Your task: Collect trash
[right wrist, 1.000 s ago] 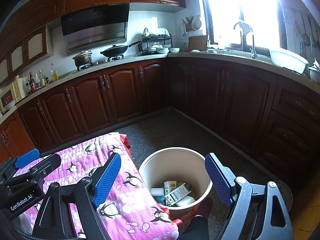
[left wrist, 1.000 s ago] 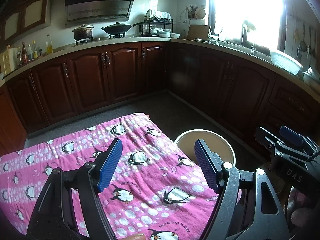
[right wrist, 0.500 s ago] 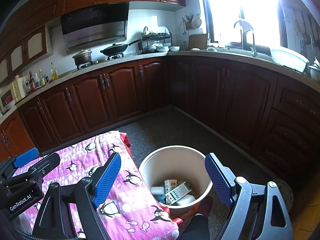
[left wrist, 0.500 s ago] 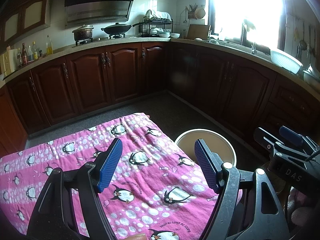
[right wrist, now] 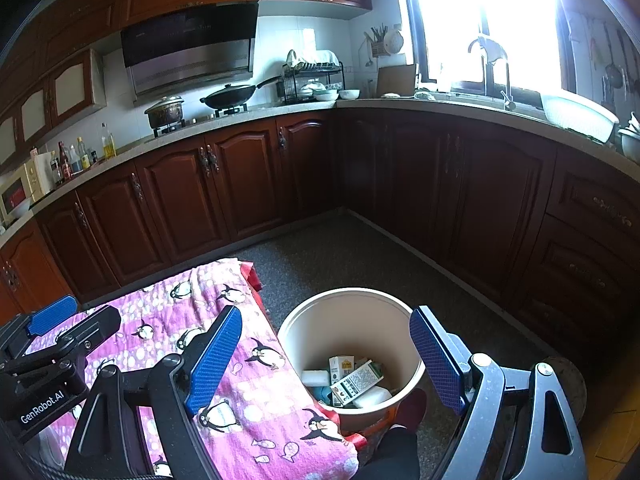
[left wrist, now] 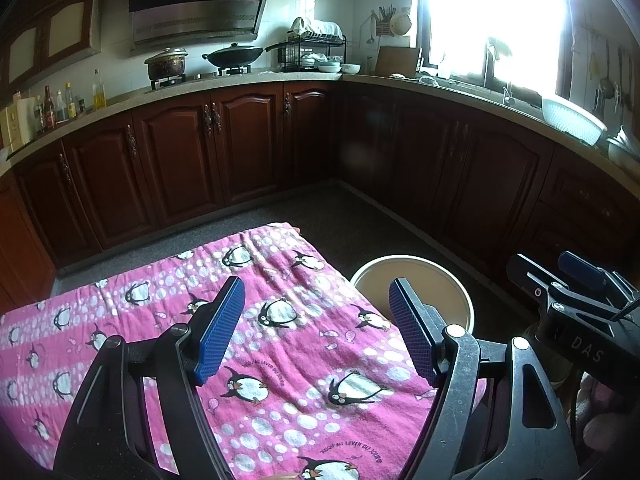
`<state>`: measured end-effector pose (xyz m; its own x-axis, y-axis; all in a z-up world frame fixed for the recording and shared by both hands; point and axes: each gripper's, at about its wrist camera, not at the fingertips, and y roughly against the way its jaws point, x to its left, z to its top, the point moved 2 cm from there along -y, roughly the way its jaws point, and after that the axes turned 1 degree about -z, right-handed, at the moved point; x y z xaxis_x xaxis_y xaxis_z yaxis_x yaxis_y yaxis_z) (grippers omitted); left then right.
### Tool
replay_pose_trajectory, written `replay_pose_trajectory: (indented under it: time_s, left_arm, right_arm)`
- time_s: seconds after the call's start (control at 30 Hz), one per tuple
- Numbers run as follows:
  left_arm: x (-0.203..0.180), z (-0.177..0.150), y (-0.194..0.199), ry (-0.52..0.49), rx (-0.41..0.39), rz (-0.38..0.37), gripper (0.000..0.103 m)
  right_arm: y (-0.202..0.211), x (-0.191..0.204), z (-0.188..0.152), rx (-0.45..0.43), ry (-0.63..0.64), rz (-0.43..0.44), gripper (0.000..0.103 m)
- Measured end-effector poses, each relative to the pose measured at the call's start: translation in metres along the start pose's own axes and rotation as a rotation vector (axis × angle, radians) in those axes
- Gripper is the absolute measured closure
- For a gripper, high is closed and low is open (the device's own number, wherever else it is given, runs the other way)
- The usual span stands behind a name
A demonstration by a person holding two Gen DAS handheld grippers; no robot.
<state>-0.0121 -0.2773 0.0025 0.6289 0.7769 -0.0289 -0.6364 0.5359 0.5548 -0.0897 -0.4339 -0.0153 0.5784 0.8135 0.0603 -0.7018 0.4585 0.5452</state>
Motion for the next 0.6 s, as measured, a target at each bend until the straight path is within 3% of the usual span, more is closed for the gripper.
replay_pose_trajectory:
  time_s: [0.6]
  left_arm:
    - [-0.0011,-0.0014,-0.0018,0.001,0.005,-0.008,0.029]
  right_arm:
    - [-0.0038,-0.0007,-0.0026,0.010,0.005,0.004,0.019]
